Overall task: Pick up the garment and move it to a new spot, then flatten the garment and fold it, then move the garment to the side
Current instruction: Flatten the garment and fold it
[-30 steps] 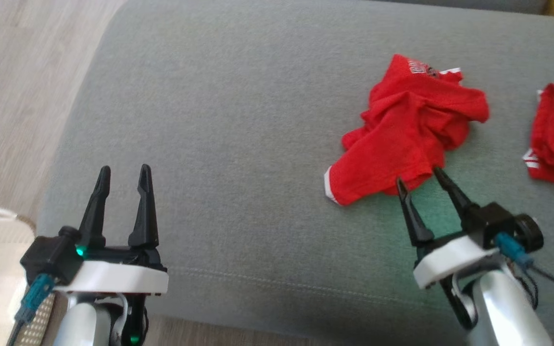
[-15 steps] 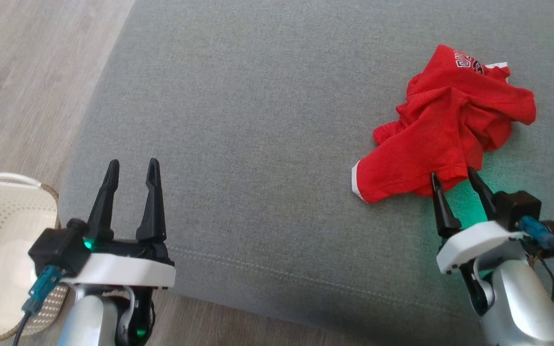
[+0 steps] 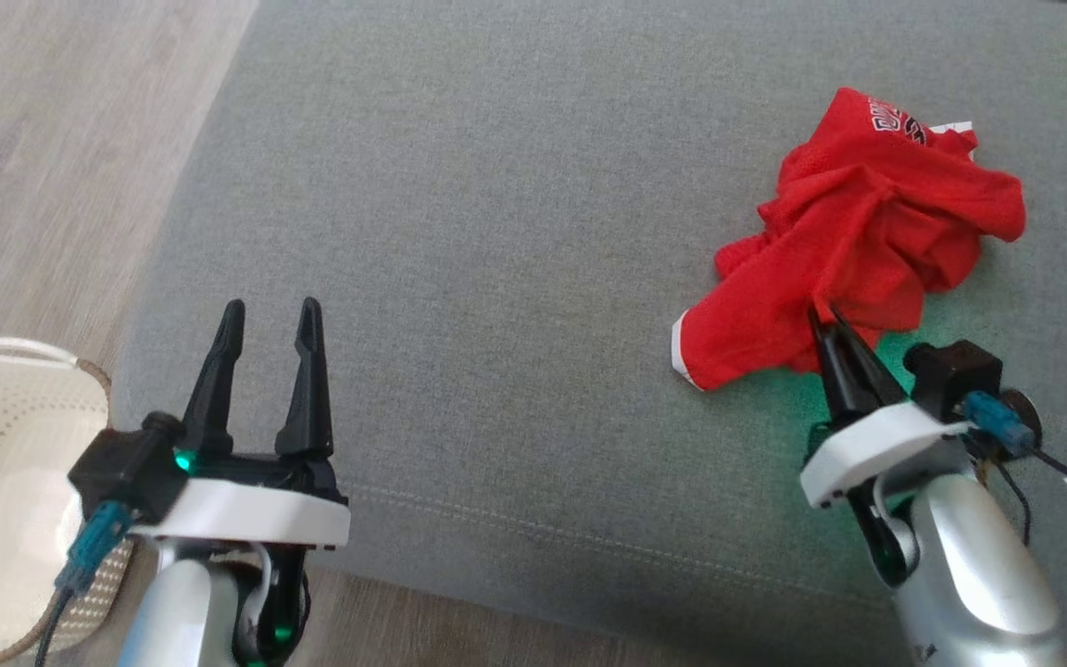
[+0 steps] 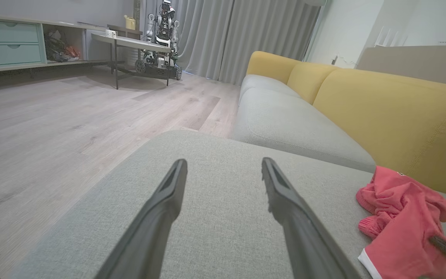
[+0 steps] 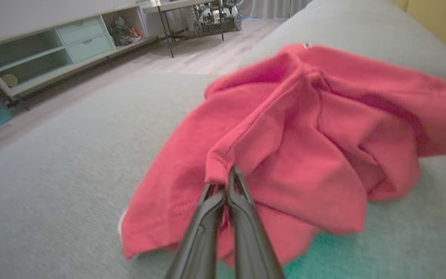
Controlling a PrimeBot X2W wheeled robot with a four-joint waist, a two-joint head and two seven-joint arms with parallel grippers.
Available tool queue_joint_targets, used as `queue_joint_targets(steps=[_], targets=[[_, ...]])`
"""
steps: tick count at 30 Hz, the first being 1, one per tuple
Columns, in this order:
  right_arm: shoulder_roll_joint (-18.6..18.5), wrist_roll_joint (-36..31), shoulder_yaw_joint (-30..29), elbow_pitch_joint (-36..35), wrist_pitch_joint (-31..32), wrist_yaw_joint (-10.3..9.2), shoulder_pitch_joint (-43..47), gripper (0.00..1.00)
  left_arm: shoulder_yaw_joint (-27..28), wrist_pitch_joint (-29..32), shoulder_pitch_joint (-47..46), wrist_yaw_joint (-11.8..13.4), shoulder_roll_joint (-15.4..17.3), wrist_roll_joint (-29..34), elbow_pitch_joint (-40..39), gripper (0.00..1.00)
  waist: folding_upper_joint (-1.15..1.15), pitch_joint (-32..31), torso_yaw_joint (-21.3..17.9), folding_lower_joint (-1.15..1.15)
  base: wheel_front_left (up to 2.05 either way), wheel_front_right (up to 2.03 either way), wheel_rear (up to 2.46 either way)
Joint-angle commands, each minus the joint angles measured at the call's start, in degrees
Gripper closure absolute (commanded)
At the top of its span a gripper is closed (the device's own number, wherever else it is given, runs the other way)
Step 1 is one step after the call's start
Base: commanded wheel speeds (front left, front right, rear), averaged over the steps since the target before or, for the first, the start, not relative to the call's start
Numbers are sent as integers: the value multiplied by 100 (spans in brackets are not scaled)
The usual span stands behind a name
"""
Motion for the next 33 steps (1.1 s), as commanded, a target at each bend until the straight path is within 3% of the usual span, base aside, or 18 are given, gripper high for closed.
queue_joint_targets(steps=[1, 8, 16, 20, 25, 33], targets=[[41, 74, 268, -318, -37, -2, -186, 100, 195, -29, -194, 40, 31, -28, -178, 0, 0, -51, -7, 0, 0, 0, 0], [41, 0, 1475, -709, 86, -2, -962, 100, 90, -29, -112, 38, 31, -102, -35, 0, 0, -347, -2, 0, 0, 0, 0], [41, 912, 2579, -293, 249, -2, -2943, 100, -188, -29, 91, 93, 31, -363, 78, 0, 0, -756, 243, 0, 0, 0, 0], [41, 1138, 2522, 6, 123, -2, -3685, 100, -275, -29, 177, 113, 31, -372, 47, 0, 0, -771, 322, 0, 0, 0, 0], [-51, 862, 2051, 547, 44, -2, -3719, 100, -255, -29, 227, 163, 31, -389, -4, 0, 0, -630, 278, 0, 0, 0, 0], [-971, 944, 1783, 1140, 83, -2, -2655, 100, -317, -29, 43, 155, 31, -378, 11, 0, 0, -344, -1, 0, 0, 0, 0]])
